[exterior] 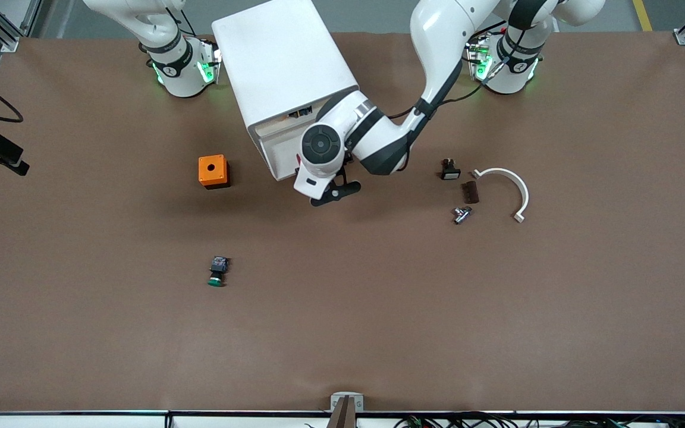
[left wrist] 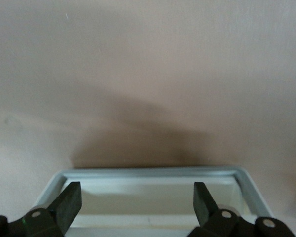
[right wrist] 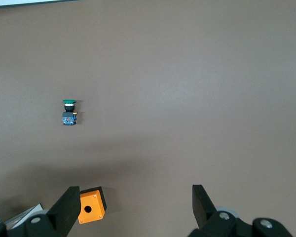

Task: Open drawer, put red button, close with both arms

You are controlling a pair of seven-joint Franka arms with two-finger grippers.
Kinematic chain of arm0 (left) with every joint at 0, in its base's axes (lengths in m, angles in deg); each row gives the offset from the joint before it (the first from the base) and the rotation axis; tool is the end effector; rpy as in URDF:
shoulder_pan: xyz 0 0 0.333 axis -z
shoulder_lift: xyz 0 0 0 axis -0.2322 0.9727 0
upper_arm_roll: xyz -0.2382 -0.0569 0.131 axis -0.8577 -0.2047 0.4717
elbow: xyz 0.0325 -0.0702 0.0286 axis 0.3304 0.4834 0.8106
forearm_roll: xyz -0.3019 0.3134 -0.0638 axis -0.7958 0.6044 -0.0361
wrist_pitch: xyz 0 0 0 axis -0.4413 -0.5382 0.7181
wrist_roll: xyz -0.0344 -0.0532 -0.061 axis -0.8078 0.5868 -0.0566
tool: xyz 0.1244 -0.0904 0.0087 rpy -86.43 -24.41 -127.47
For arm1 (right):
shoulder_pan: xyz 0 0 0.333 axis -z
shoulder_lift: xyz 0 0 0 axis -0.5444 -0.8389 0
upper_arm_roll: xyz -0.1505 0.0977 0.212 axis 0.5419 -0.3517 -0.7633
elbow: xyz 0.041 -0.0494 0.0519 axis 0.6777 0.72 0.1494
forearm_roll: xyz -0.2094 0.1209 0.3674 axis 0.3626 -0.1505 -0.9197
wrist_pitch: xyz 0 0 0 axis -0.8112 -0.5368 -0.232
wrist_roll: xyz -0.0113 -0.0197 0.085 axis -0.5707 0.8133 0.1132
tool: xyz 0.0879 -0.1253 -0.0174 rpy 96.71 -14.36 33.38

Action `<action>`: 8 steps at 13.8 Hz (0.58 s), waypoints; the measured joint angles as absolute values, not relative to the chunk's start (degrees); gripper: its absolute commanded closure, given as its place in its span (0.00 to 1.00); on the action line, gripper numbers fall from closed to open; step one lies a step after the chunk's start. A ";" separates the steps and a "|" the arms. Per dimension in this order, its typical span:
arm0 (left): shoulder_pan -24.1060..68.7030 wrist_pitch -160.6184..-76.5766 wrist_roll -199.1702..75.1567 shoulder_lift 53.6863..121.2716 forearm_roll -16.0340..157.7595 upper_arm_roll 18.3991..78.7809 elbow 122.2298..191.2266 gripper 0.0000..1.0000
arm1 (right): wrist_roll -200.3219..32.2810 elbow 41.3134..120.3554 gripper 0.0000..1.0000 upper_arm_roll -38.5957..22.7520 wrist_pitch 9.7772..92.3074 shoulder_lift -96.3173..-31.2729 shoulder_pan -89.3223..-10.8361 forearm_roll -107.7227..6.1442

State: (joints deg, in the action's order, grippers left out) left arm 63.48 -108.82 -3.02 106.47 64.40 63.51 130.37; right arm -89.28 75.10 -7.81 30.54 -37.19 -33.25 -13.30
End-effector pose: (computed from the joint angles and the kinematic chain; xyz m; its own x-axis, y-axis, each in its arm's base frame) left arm 0.4175 -0.6056 0.1827 0.8895 0.3141 -0.3318 0.3107 -0.9483 -0.0648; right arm 0.5976 -0.0579 0.5513 0.9918 -0.0954 0.0847 -0.0961 -0.9954 0.0042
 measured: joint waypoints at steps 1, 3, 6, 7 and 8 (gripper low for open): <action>64.92 -108.82 -2.44 106.48 64.39 63.49 130.53 0.00 | -88.68 75.67 0.00 -7.79 30.58 -36.71 -33.25 -13.21; 67.48 -108.83 -1.70 106.49 64.37 63.49 130.93 0.00 | -88.07 76.42 0.00 -7.68 30.70 -36.40 -33.25 -13.01; 69.19 -108.89 -1.03 106.58 64.34 63.44 131.68 0.00 | -87.80 77.88 0.00 -7.50 31.79 -35.95 -33.24 -12.93; 69.10 -108.88 -0.98 106.57 64.19 63.42 131.68 0.00 | -87.78 78.26 0.00 -7.46 31.98 -35.78 -33.23 -12.93; 68.97 -108.88 -0.98 106.57 63.96 63.41 131.65 0.00 | -87.76 78.45 0.00 -7.44 32.05 -35.63 -33.23 -12.93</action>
